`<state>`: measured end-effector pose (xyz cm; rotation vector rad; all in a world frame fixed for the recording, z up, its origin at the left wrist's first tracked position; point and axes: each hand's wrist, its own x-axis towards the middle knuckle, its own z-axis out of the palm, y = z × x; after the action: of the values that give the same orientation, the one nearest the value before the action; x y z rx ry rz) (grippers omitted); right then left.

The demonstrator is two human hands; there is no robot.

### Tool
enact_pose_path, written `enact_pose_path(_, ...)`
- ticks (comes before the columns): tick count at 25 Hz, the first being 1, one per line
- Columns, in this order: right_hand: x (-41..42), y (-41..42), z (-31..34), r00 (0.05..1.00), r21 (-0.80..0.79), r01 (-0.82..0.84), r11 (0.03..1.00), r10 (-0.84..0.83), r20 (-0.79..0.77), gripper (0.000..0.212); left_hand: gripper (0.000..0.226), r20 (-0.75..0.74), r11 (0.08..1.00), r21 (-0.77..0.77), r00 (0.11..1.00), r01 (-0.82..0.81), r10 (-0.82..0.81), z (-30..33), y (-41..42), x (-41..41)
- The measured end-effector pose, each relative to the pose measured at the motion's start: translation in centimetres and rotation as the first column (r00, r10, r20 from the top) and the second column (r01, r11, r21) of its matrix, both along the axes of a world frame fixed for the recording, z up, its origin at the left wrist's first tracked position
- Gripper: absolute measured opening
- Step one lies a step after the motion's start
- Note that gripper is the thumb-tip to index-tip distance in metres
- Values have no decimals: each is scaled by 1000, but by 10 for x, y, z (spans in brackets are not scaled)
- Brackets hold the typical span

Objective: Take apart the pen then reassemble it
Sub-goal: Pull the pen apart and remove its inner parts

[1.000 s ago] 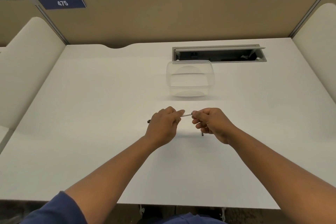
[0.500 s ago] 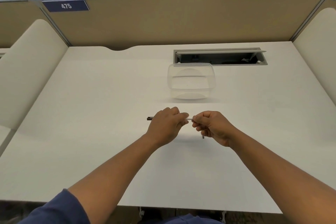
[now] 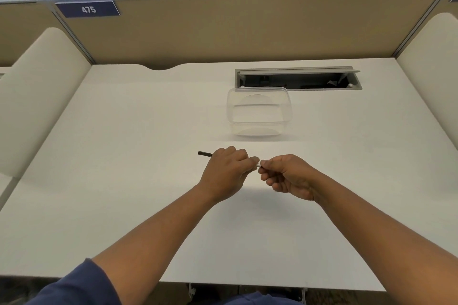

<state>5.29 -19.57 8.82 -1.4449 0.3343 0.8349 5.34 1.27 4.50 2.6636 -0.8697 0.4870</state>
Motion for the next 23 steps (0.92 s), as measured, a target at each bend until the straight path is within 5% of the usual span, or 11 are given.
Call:
enact_pose_path(5, -1, 0, -1, 997, 40, 36, 999, -33, -63, 14, 11, 60, 999, 38, 998, 35, -37, 0, 2, 0)
enact_pose_path(15, -4, 8, -7, 900, -262, 64, 963, 58, 431, 18, 10, -73, 999, 7, 997, 40, -39, 22, -1, 8)
enact_pose_path(23, -14, 16, -7, 791, -380, 135, 915, 131, 598, 18, 27, -156, 999, 39, 988, 25, -19, 29, 3, 9)
